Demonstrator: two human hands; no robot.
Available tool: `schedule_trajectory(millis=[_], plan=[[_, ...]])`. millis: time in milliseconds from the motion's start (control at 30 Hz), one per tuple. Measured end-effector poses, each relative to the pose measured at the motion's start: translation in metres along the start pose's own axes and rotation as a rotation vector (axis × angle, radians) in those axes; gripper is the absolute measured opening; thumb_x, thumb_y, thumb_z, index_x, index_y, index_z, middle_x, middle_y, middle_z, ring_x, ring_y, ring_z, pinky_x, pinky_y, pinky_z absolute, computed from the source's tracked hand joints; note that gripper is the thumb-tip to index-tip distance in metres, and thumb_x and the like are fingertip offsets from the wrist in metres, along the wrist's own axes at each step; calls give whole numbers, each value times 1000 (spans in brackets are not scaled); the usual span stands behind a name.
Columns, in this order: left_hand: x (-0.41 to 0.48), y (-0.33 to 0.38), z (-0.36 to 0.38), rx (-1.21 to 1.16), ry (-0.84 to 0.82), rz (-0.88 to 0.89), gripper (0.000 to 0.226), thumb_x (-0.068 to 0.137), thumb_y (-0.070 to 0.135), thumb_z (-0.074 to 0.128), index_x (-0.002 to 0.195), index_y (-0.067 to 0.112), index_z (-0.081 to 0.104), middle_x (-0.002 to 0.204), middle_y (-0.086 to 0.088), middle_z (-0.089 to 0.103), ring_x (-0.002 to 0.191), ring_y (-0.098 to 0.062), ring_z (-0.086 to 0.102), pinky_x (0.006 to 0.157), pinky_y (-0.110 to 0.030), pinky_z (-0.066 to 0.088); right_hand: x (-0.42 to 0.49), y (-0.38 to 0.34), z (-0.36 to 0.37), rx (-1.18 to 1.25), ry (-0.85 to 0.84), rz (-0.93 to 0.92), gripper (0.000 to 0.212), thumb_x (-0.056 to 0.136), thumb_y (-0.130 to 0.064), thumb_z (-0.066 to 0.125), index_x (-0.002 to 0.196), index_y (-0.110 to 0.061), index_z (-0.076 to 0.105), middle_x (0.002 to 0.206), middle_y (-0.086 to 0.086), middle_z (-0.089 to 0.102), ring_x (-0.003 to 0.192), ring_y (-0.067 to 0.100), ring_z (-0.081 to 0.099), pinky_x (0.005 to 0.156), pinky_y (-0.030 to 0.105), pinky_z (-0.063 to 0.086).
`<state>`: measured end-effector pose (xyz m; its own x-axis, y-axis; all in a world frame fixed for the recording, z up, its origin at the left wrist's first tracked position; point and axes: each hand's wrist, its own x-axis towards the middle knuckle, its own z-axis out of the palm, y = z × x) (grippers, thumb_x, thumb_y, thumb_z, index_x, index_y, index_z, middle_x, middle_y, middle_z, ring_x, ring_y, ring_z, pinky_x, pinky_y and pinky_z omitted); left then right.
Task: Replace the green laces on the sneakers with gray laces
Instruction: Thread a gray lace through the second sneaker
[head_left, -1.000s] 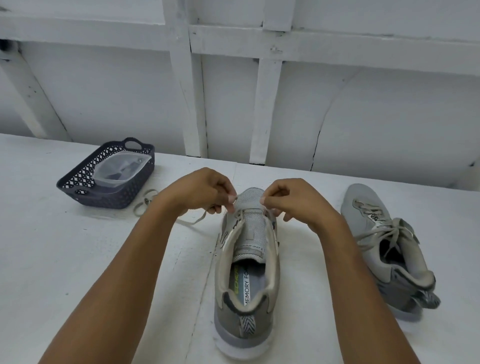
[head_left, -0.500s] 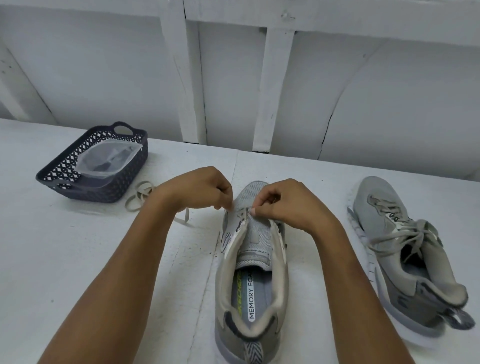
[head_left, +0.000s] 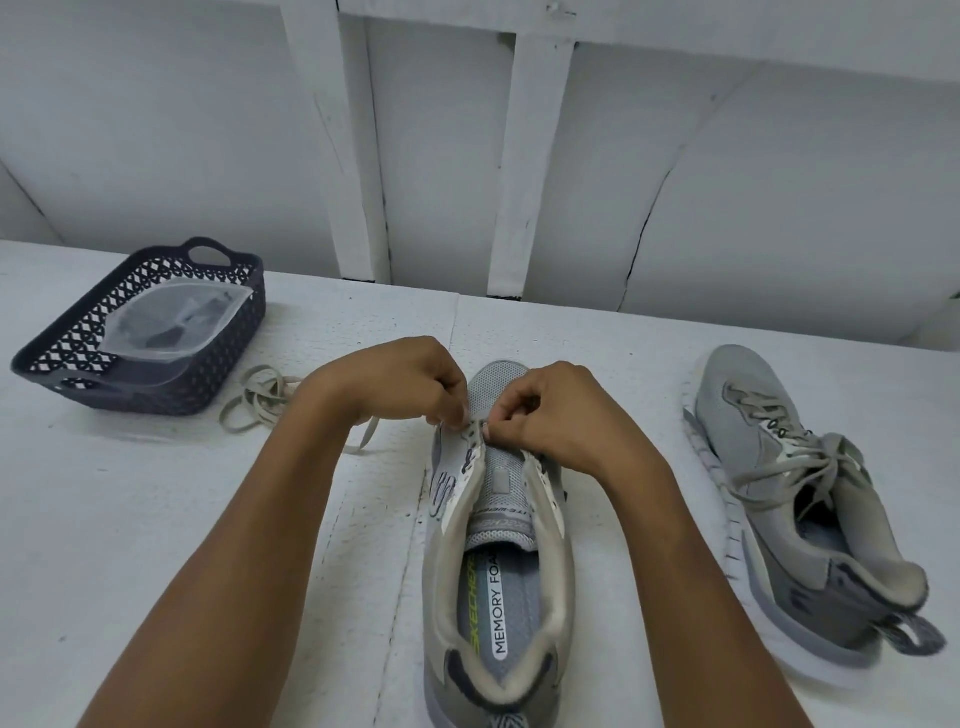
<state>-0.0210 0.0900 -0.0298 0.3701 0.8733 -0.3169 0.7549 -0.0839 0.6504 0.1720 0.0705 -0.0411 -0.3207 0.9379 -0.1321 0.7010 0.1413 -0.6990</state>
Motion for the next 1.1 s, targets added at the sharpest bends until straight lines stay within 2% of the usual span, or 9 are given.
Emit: schedule_trajectory(millis=[133,233,367,467,600,733,900,1000,1100], plan=[[2,-1,1,13,-24,-4,12,84,19,74,73,14,73,56,11,60,52,2,48,59,-21,38,1,-3,4,-71,23,-3,3,76,-21,77,73,-21,77,50,-18,57,48,-5,52,54,13,39],[1,-1,1,15,-30,-29,13,85,22,75,75,14,72,55,11,60,47,1,45,51,-18,37,0,-4,9,-157,43,-35,5,78,-23,74,75,-25,77,59,-16,61,59,1,58,59,18,46],[0,-2,0,-52,-6,-34,14,82,19,78,80,7,70,60,4,67,52,-5,50,52,-22,42,-1,-7,9,-186,50,-29,8,78,-29,74,71,-33,75,70,-15,65,72,5,62,69,27,53],[-2,-3,-1,-47,-27,-17,12,84,21,76,78,11,73,63,3,68,56,-5,54,54,-21,47,-3,-7,8,-176,41,-23,5,78,-30,76,75,-34,78,74,-15,68,74,5,64,70,28,54],[-3,-1,-2,17,-43,-4,11,87,22,72,77,17,75,64,6,68,58,-4,55,55,-20,47,-3,-8,7,-186,34,-22,5,78,-30,76,79,-34,79,71,-17,64,76,5,63,72,27,53],[1,5,2,103,-29,-26,18,86,24,73,68,22,70,56,10,64,51,2,50,57,-20,41,-1,-6,6,-177,10,-21,5,79,-30,76,82,-33,80,71,-19,61,79,6,62,74,28,53],[2,1,2,59,-58,-65,29,84,28,75,58,28,64,49,14,51,52,-5,44,58,-25,35,1,-3,8,-155,2,-13,7,79,-29,76,82,-32,81,62,-18,60,69,4,58,64,24,46],[-2,-1,1,7,-70,-55,20,86,34,73,68,26,71,54,13,50,57,-7,43,56,-27,36,2,-2,8,-131,0,-8,7,79,-30,77,84,-31,81,57,-19,57,64,4,54,61,22,41],[-4,0,0,-54,-61,-61,27,94,30,63,70,21,72,57,9,59,54,-7,45,54,-23,39,2,-3,8,-112,5,2,6,80,-29,76,82,-31,81,62,-18,62,67,4,58,63,25,46]])
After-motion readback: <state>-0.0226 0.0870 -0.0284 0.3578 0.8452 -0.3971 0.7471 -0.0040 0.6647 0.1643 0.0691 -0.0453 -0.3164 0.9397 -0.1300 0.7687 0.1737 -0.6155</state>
